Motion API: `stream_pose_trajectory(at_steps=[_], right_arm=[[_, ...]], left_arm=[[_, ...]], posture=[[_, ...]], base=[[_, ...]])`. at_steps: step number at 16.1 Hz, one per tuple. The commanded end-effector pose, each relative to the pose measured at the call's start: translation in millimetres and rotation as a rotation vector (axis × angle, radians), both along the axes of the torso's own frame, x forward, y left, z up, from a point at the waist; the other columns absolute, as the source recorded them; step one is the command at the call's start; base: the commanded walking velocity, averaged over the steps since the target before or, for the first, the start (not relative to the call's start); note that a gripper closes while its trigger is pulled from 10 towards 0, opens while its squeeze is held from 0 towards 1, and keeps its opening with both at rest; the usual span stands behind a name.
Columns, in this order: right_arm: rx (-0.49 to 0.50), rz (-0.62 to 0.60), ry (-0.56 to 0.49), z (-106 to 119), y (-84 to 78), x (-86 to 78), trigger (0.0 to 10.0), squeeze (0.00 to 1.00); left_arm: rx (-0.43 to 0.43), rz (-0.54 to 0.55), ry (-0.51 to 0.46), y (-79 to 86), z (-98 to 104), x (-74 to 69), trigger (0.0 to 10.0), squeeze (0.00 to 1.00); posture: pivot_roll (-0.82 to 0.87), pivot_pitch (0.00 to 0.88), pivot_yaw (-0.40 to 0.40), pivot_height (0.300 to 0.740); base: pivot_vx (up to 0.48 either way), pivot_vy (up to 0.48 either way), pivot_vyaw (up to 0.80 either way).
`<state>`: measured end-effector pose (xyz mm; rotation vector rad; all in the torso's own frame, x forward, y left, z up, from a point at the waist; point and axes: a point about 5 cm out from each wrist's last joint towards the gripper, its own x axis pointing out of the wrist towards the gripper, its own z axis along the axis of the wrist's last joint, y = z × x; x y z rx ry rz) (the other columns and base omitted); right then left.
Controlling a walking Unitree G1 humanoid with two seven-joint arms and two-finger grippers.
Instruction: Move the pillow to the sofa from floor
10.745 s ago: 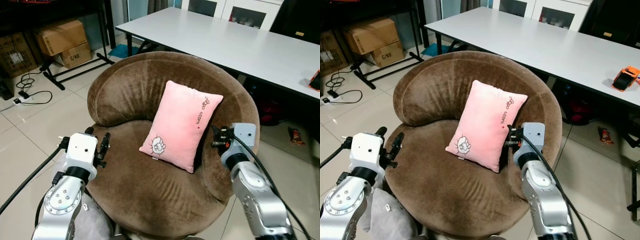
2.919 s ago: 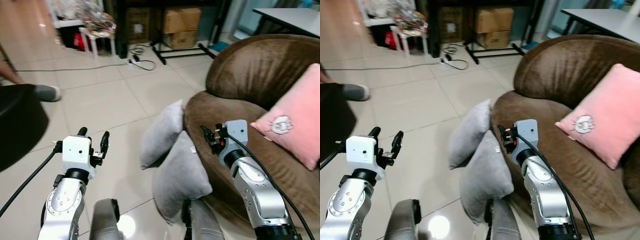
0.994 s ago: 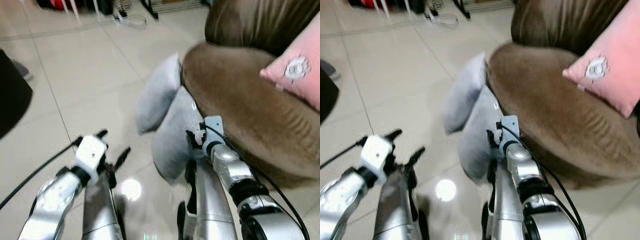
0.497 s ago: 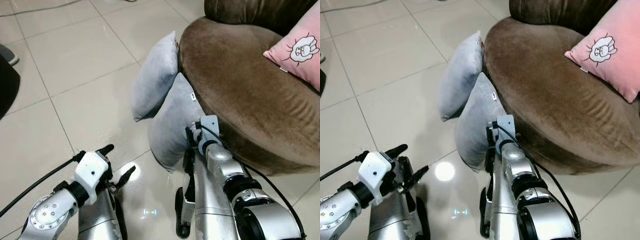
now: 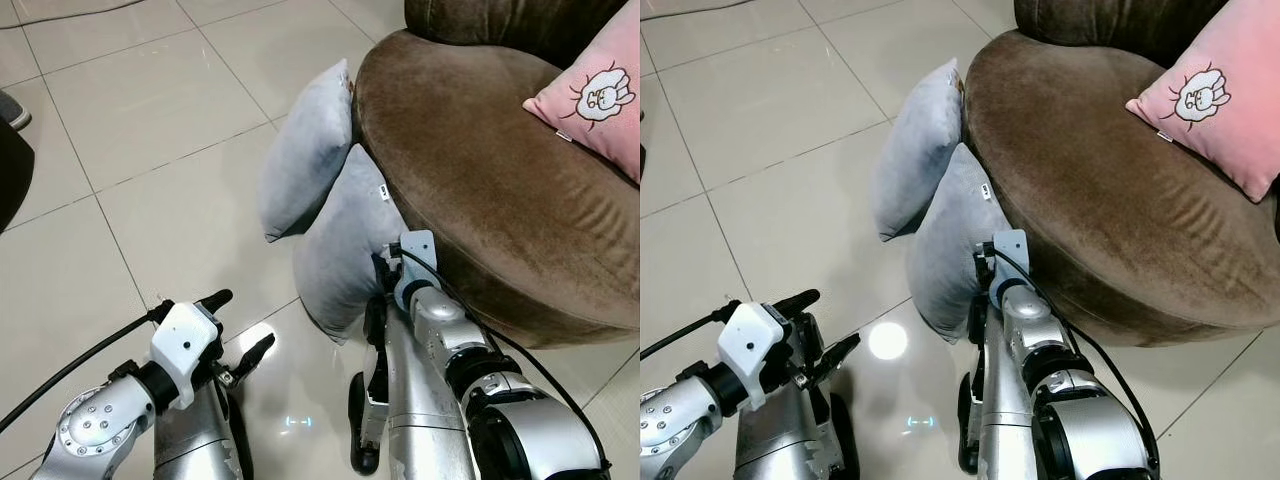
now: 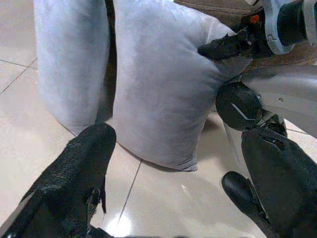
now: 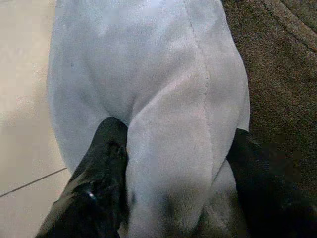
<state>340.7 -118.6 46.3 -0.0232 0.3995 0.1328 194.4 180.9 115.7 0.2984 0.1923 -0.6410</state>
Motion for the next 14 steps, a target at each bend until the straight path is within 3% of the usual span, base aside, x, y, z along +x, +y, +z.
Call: stream_pose_trajectory(at_steps=[1, 9, 12, 14], right_arm=[[0.01, 0.006, 0.049, -10, 1.3, -6.1, 0.0, 0.0], [-0.023, 0.062, 0.056, -11, 5.5, -7.1, 0.0, 0.0], [-0.01, 0.135, 0.046, -9, 14.7, -6.6, 0.0, 0.0], [-0.032, 0.252, 0.039, -11, 24.7, -10.6, 0.0, 0.0]], left_arm=[[0.001, -0.012, 0.018, -0.2, -2, -1.1, 10.0, 0.0], [0.014, -0.023, 0.02, 0.1, -5, 5.8, 10.0, 0.0], [0.018, -0.005, 0.005, 0.7, -5, 11.2, 10.0, 0.0], [0.023, 0.043, -0.022, 4.1, -6, 16.0, 10.0, 0.0]], posture=[[0.02, 0.257, -0.069, 0.47], [0.03, 0.218, -0.057, 0.47], [0.03, 0.179, -0.05, 0.47], [0.03, 0.116, -0.046, 0.47]], base=[[0.0, 0.0, 0.0], [0.0, 0.0, 0.0], [0.0, 0.0, 0.0], [0.0, 0.0, 0.0]])
